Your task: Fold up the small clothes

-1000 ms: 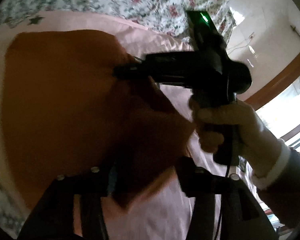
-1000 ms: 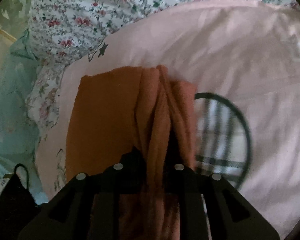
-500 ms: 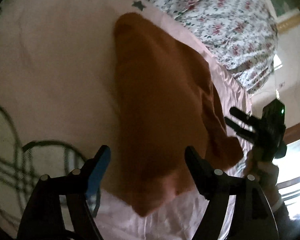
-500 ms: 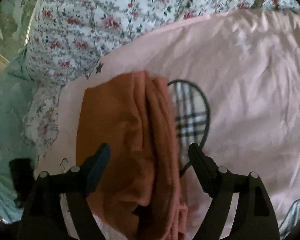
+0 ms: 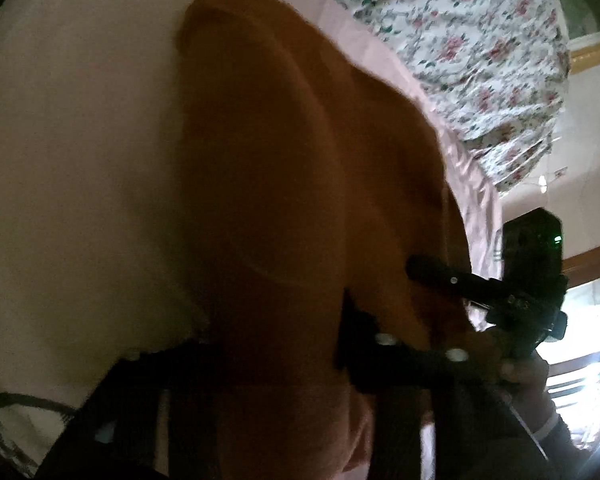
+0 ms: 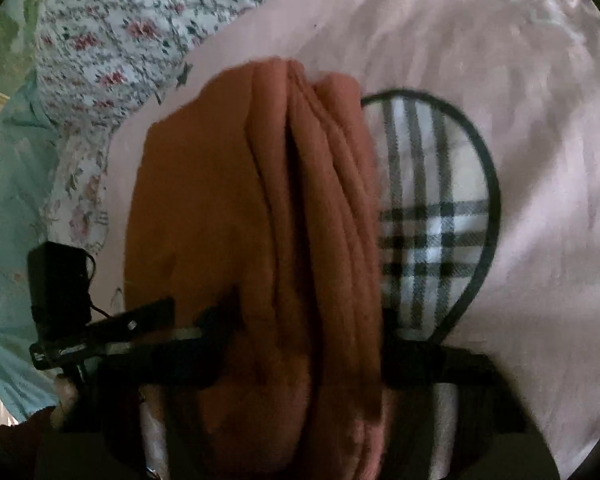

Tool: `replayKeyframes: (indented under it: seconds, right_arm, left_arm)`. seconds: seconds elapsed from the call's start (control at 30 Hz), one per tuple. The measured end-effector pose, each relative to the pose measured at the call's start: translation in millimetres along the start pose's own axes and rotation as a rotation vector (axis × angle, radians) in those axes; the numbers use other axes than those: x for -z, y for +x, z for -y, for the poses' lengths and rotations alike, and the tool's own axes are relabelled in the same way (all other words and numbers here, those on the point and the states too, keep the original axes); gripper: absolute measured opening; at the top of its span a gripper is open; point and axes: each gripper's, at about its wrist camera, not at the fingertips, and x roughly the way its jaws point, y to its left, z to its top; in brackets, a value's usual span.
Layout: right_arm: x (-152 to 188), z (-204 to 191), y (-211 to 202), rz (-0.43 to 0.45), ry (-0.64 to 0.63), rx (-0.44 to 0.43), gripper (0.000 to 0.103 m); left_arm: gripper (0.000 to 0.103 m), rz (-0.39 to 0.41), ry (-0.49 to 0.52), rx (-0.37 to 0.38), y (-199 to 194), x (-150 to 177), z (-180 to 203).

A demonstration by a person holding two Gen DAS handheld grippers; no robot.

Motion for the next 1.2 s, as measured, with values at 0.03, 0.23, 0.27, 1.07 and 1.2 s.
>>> replayKeyframes:
  seconds: [0.03, 0.23, 0.27, 1.07, 1.2]
  right_arm:
    - [1.4, -2.7, -2.6, 0.010, 0.003, -0.017, 0.028]
    - [19.7, -53.9, -8.3, 0.040, -0.073, -0.101, 0.025]
    - [23.0, -63.0, -5.7, 0.039, -0.085, -0.116, 0.025]
    - [69.5, -162.5, 52.0, 0.085, -0.236, 0.035, 0.048]
    - [53.9, -175.9, 52.3, 0.114, -0.240, 0.004, 0.046]
  left_arm:
    - [0.027, 0.007, 0.000, 0.014, -4.4, 0.1, 1.7]
    - [0.026, 0.094, 0.084, 0.000, -75.6, 13.4, 16.7]
    - [0.026, 0.103, 0.086, -0.005, -87.9, 15.6, 13.8]
    - [0.064, 0.154, -0.114, -0.282, -191.5, 62.7, -119.4]
    - [0.064, 0.159, -0.123, -0.292, -193.2, 57.1, -120.4]
